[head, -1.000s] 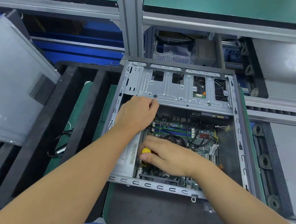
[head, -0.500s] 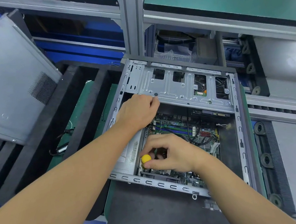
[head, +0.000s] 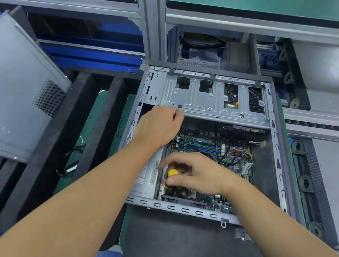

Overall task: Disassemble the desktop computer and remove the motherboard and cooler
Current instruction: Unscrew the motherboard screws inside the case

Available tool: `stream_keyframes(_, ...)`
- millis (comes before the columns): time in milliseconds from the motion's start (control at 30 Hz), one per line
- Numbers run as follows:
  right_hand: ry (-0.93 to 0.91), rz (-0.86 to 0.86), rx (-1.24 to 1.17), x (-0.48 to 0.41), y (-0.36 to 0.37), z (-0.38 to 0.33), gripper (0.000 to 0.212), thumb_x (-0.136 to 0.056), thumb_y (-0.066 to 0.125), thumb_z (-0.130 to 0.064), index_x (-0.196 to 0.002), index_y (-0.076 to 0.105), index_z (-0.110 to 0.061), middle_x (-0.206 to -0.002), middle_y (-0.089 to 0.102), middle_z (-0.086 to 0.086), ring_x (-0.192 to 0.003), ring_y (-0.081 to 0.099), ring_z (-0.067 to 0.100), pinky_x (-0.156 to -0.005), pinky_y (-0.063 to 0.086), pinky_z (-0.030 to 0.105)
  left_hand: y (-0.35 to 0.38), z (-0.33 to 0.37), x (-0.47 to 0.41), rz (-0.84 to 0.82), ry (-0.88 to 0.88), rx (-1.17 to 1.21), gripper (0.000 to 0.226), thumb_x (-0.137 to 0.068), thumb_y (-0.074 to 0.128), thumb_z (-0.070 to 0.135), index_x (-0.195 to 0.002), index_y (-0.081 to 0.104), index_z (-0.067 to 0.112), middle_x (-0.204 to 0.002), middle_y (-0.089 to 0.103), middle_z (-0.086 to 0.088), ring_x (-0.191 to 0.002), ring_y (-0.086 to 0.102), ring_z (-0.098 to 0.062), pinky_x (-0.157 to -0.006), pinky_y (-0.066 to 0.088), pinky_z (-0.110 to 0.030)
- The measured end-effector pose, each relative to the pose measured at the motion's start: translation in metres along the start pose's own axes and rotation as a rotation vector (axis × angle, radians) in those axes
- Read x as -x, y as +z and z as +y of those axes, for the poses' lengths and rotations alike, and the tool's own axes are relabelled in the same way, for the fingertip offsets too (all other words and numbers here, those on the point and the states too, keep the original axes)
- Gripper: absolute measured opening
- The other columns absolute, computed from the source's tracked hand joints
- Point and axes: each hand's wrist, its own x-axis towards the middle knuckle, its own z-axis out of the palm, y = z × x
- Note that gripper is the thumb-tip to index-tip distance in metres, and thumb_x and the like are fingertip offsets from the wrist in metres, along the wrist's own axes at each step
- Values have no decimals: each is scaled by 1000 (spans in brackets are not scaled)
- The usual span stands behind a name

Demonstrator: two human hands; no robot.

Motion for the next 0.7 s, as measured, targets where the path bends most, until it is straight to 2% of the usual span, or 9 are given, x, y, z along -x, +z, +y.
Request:
stream_keyframes(67,39,29,-74,0,0,1,24,-82,76,-40,-98,59,-32,-94,66,17,-79,59,41,-73,53,57,0,0,0,-2,-1,3,55,-100,36,42,-52,41,14,-50,47,0,-44,46,-20,-44,31,-26)
stream_keyframes(133,47,35,-66,1,0,1,24,-80,79,-38,-91,59,-29,-95,67,25,-80,59,46,-73,52,61,0,0,0,-5,1,7,55,-100,36,42,-52,41,15,-49,46,0,-43,46,-19,-44,30,-26)
stream_keyframes(200,41,38,-71,2,-2,-1,20,-81,82,-28,-90,64,-23,-99,68,17,-76,60,39,-72,55,54,-1,0,0,-8,2,8,55,-100,35,42,-52,40,15,-49,46,0,-44,46,-20,-45,30,-26)
stream_keyframes(267,-8,16,-57,4,-4,-4,16,-82,81,-18,-95,71,-16,-100,61,5,-75,58,19,-74,53,41,-1,1,0,-10,-2,9,55,-100,35,42,-53,41,15,-49,46,0,-45,47,-20,-45,32,-27)
stream_keyframes(300,-28,-9,-36,4,-4,-6,19,-84,79,-16,-101,73,-13,-100,57,3,-78,57,15,-79,53,36,-1,1,0,-10,-3,10,55,-100,34,43,-53,42,14,-49,46,1,-45,47,-19,-45,32,-27)
stream_keyframes(467,-65,-88,63,7,-5,-8,23,-96,65,-14,-118,71,-14,-107,54,4,-99,56,18,-97,44,27,-1,1,2,-5,4,23,55,-99,35,42,-51,41,17,-46,44,4,-41,44,-14,-44,29,-24)
stream_keyframes(567,-73,-82,67,9,-9,-9,23,-99,59,-12,-120,70,-14,-109,54,6,-97,57,16,-91,45,22,-1,2,2,-3,-1,27,54,-99,35,42,-51,41,18,-46,44,4,-41,43,-13,-43,29,-24)
stream_keyframes(633,-50,-121,8,8,-8,-12,25,-101,54,-9,-122,68,-14,-113,51,8,-84,59,12,-78,52,24,-1,2,1,-9,-10,28,54,-99,35,42,-51,42,17,-46,45,3,-41,44,-14,-43,31,-25)
stream_keyframes(700,-40,-164,-34,7,-6,-13,29,-102,50,-5,-126,66,-10,-116,49,12,-76,59,11,-74,56,28,-2,2,1,-18,-17,29,54,-99,34,42,-51,43,17,-46,48,3,-41,46,-15,-44,34,-25)
